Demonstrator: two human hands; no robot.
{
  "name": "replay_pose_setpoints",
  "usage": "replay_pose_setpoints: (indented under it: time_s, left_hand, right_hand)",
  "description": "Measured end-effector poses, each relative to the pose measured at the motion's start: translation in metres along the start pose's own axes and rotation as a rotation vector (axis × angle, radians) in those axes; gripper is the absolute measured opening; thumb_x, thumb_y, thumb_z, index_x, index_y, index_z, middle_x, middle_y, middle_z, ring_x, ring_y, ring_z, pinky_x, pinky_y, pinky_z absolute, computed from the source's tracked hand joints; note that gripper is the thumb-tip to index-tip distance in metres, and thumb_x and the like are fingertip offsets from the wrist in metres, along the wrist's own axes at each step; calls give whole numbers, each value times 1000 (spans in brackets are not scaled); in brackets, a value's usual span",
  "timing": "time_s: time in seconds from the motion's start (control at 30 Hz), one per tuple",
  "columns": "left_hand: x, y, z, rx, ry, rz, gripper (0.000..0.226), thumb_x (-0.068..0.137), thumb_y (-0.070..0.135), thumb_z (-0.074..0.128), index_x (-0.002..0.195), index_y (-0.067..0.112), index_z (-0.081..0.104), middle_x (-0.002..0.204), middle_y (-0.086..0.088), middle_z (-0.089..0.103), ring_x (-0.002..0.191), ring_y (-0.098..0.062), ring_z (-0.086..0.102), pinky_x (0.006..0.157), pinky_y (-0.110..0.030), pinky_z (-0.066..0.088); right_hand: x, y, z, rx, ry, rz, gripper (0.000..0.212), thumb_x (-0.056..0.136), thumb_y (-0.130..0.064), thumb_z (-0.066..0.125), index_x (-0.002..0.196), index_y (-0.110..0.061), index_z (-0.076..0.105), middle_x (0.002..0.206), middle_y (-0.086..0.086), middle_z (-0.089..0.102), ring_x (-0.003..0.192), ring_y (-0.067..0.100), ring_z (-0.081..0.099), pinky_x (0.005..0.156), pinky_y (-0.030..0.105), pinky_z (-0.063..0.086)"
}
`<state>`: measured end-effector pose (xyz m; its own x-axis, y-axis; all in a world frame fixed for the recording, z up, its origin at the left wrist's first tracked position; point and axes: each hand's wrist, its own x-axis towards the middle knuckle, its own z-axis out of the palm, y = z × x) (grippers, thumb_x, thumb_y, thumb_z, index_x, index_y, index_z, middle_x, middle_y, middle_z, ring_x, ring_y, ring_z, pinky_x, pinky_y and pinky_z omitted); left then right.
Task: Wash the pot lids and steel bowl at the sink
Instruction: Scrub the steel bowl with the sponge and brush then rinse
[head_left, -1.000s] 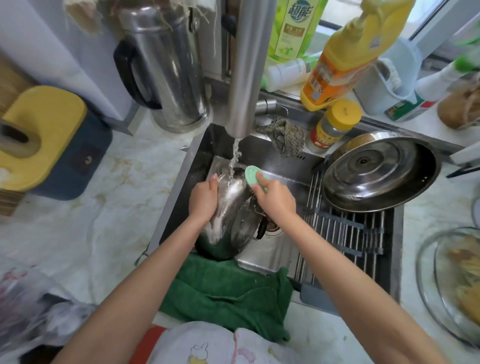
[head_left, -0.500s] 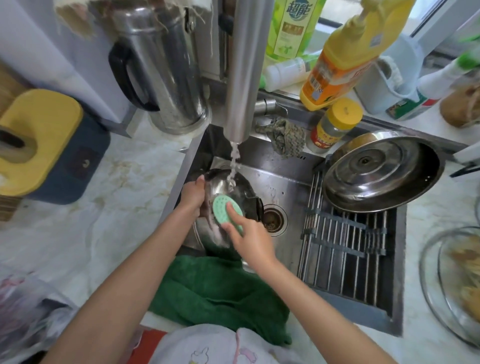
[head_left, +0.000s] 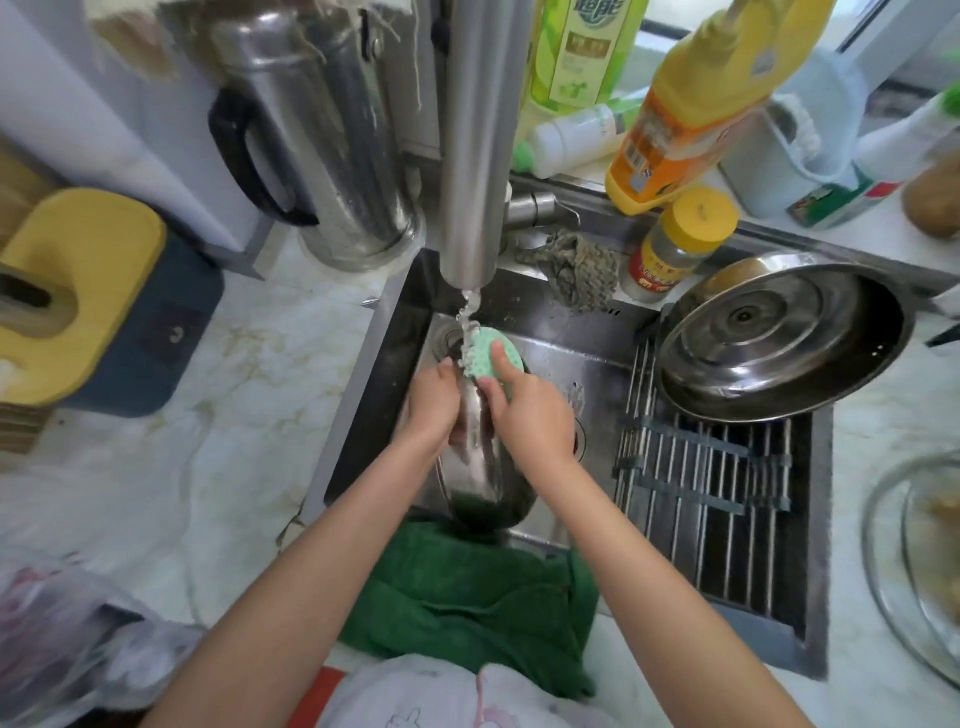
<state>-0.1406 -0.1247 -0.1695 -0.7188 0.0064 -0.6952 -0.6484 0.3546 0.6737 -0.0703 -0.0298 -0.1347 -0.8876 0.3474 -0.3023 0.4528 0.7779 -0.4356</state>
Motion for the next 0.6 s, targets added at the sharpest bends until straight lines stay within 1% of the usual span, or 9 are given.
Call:
replay_pose_setpoints:
  time_s: [0.17, 0.23, 0.3, 0.33, 0.4, 0.47, 0.5, 0.53, 0.6]
  left_hand:
    - [8, -5, -15, 20, 8, -64, 41, 103, 34, 40, 99, 1, 65, 95, -15, 68, 92, -28, 66, 77, -36, 53]
    - [8, -12, -20, -8, 30, -65, 42, 102, 38, 40, 100, 4, 64, 98, -15, 68, 91, -27, 65, 80, -38, 54]
    - [1, -15, -23, -53, 66, -37, 41, 103, 38, 38, 102, 5, 63, 96, -12, 66, 87, -24, 64, 70, -33, 52]
    - [0, -16, -26, -60, 89, -18, 42, 103, 39, 37, 100, 6, 63, 92, -11, 65, 83, -23, 63, 64, -34, 51]
    - [-1, -15, -34, -97, 125, -3, 44, 102, 41, 36, 98, 6, 62, 86, -12, 63, 76, -24, 63, 59, -40, 56]
    - [-2, -12, -44, -189, 148, -41, 41, 103, 40, 37, 102, 7, 62, 88, -11, 64, 74, -23, 63, 50, -30, 55]
    - [-3, -12, -47, -245, 151, -58, 37, 103, 39, 39, 105, 9, 61, 91, -10, 65, 76, -21, 63, 51, -27, 54]
    - [-5, -10, -50, -309, 153, -66, 35, 103, 38, 40, 108, 10, 61, 94, -9, 66, 79, -20, 63, 58, -26, 53]
    - [-8, -6, -55, -405, 133, -80, 33, 102, 37, 42, 106, 11, 62, 93, -5, 66, 82, -19, 63, 67, -28, 51]
  right_hand:
    - [-53, 15, 8, 66, -171, -85, 49, 99, -49, 41, 146, -45, 29, 89, 8, 71, 84, 27, 65, 59, 34, 40]
    - [-46, 35, 11, 12, -132, 4, 50, 100, -48, 38, 148, -42, 27, 90, 7, 70, 81, 27, 65, 61, 36, 47]
    - [-33, 49, 7, -55, -66, 78, 52, 99, -47, 40, 149, -39, 28, 97, 7, 70, 85, 28, 65, 67, 38, 51]
    - [-31, 51, 1, 6, -13, 106, 54, 98, -47, 43, 149, -38, 28, 101, 6, 69, 88, 28, 65, 69, 38, 51]
    - [-33, 55, -12, 348, 73, 178, 67, 91, -50, 55, 149, -34, 26, 110, -1, 64, 93, 24, 63, 77, 38, 52]
    - [-33, 63, -24, 663, 122, 306, 83, 78, -58, 68, 147, -26, 33, 119, -10, 57, 103, 14, 61, 88, 34, 50]
    - [-30, 69, -26, 707, 121, 359, 76, 76, -55, 72, 137, -19, 47, 118, -8, 61, 104, 14, 62, 86, 31, 50]
    - [-28, 75, -29, 701, 103, 409, 54, 79, -44, 74, 121, -13, 60, 108, -3, 67, 100, 17, 64, 80, 28, 48]
    - [-23, 82, -32, 697, 44, 499, 11, 87, -18, 68, 94, -9, 67, 86, 4, 66, 82, 20, 62, 67, 23, 43]
